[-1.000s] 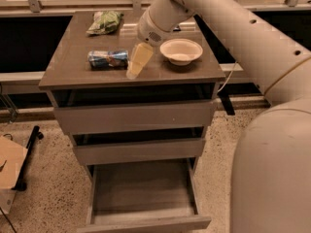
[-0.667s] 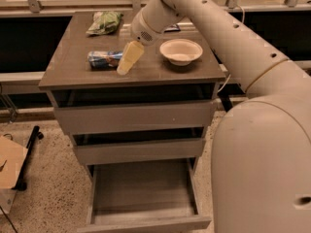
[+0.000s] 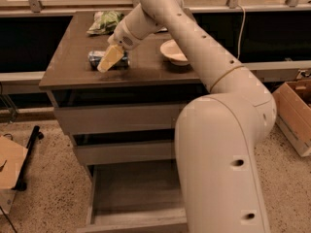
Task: Place redbull can into bottom drawer
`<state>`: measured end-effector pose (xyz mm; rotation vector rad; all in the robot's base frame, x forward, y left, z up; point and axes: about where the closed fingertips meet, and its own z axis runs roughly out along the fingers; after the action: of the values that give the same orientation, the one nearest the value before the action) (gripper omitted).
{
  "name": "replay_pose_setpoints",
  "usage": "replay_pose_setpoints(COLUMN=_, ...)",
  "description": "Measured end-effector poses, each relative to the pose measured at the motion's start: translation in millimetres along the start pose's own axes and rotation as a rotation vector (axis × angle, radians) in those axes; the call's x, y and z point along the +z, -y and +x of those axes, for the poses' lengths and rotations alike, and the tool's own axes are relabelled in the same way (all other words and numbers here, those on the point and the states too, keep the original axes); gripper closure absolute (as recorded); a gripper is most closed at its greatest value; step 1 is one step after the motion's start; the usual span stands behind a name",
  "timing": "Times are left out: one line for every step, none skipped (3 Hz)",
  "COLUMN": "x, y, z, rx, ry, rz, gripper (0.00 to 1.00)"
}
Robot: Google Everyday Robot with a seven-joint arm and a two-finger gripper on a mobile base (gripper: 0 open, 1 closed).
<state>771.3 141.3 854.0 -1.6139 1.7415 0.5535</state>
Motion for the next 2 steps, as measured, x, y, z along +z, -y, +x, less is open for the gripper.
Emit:
replay_pose_setpoints(x=22, y=1, z=4, rx=0.026, ry=0.012, rz=-0.031, gripper=0.47)
replay_pose_setpoints(x=25, y=1, z=14, rx=0.045, ry=-0.003, rz=-0.037, gripper=0.70)
